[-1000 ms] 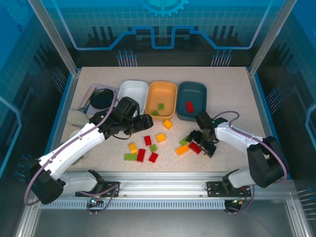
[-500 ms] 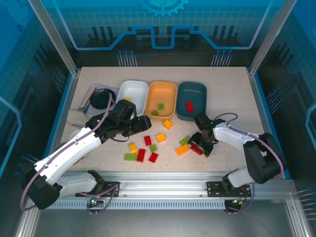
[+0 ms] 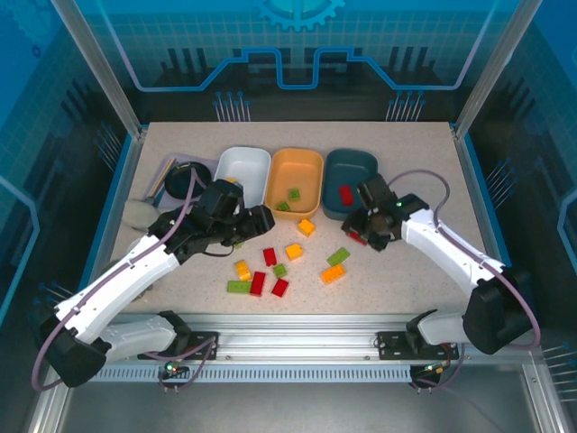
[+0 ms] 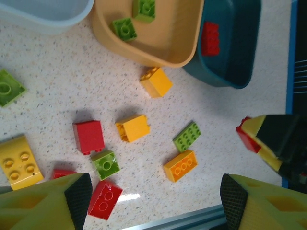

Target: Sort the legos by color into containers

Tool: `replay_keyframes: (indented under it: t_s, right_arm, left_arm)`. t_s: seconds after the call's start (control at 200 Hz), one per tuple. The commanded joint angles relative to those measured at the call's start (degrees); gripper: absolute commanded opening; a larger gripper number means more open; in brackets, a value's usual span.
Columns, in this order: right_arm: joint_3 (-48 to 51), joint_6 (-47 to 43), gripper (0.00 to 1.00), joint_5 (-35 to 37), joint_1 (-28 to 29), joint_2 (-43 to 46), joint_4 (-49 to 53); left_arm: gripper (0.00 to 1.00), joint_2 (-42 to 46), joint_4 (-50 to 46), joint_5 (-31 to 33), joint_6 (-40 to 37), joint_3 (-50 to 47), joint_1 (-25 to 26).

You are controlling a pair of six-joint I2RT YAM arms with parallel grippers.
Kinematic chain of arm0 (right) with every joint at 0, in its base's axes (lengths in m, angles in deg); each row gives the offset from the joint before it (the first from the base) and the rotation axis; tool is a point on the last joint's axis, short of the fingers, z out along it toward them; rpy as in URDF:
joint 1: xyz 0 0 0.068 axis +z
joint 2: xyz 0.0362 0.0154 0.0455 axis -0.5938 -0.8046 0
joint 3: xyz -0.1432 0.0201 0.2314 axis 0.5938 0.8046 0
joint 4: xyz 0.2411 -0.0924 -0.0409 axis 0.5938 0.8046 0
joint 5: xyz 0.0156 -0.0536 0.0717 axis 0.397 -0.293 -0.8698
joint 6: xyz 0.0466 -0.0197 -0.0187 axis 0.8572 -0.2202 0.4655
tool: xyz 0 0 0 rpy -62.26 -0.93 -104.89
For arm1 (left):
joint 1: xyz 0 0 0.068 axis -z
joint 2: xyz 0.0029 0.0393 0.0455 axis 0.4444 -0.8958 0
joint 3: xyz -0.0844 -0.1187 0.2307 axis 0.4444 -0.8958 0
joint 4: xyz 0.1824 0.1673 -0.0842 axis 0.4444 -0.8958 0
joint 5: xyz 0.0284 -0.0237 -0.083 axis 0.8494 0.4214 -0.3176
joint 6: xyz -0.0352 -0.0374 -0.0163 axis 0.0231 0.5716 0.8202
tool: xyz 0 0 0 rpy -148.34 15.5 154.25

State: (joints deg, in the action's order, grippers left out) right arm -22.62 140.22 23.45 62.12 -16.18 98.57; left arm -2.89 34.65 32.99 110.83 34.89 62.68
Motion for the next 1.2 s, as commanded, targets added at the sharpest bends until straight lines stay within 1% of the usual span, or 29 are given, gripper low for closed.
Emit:
replay_keyframes:
  t_s: [0.0,0.145,0.24,0.43,0.56,0.77,0.96,1.035,1.195]
  right_arm:
    - [-8.33,-2.61,0.55,1.13,-1.27,-5.23,1.60]
    - [-17.15,-1.06,0.55,-3.83,-4.24,-15.34,-0.79]
    - [-23.09,-1.08,0.54,-6.17,-6.02,-22.63,0.66]
    - [-29.65,-1.24,0.54,-10.20,-7.82,-32.86,2.34]
    - [-31.33,-1.69,0.54,-11.72,-8.91,-36.41,1.55]
    - [-34.38,-2.07,0.56,-14.06,-9.76,-41.49,3.44]
    - [-34.41,-0.90,0.65,-15.64,-10.82,-43.56,3.12]
    - [-35.18,-1.19,0.70,-16.41,-11.08,-44.47,3.47]
    - [-36.94,-2.59,0.76,-16.56,-11.12,-44.87,4.57]
  left_arm:
    - [0.75,0.45,-0.15,2.22,-0.21,3.59,0.35]
    - [0.75,-1.04,-0.03,1.80,0.01,4.76,0.31]
    - [0.75,-0.94,0.06,1.97,0.23,4.86,0.36]
    - [0.75,-0.61,-0.39,2.39,0.27,4.74,0.36]
    - [0.75,0.00,-0.28,2.60,0.78,4.30,0.33]
    - [0.75,-0.22,-0.21,2.67,0.93,4.12,0.29]
    - [0.75,-1.16,0.12,2.40,0.93,4.51,0.35]
    - [0.75,-1.62,0.17,2.38,0.84,4.78,0.35]
    - [0.74,-1.98,-0.01,2.49,0.76,5.22,0.35]
